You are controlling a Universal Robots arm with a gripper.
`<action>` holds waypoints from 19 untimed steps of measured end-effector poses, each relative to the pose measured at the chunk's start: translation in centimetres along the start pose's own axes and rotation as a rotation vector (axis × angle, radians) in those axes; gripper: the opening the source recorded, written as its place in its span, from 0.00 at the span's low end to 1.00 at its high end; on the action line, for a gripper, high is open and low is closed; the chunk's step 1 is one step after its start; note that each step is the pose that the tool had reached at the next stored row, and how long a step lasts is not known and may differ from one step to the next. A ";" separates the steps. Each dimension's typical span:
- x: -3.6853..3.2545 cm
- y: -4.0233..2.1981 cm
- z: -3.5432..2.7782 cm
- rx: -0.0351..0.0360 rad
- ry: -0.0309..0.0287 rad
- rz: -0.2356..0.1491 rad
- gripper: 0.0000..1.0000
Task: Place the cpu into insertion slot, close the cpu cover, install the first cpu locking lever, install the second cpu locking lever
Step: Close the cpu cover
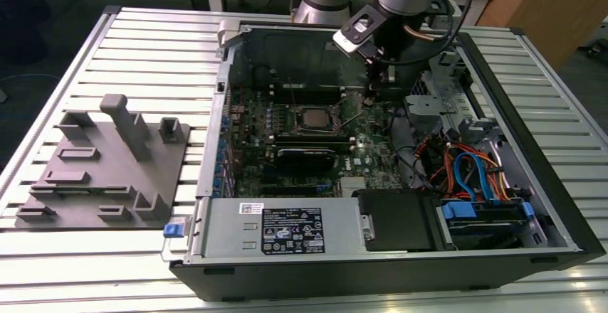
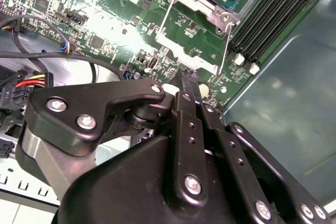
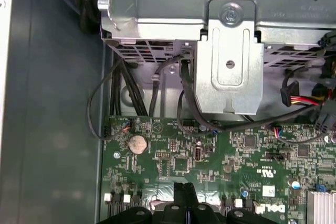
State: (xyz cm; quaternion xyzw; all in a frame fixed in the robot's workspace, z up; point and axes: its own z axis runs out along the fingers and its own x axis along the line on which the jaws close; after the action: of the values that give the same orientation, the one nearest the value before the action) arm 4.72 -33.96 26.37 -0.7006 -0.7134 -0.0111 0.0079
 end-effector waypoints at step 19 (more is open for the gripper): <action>-0.05 0.07 1.80 0.0100 0.0006 0.000 0.10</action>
State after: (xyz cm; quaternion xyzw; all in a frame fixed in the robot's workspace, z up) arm 4.80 -33.96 24.57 -0.7006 -0.7134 -0.0078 0.0116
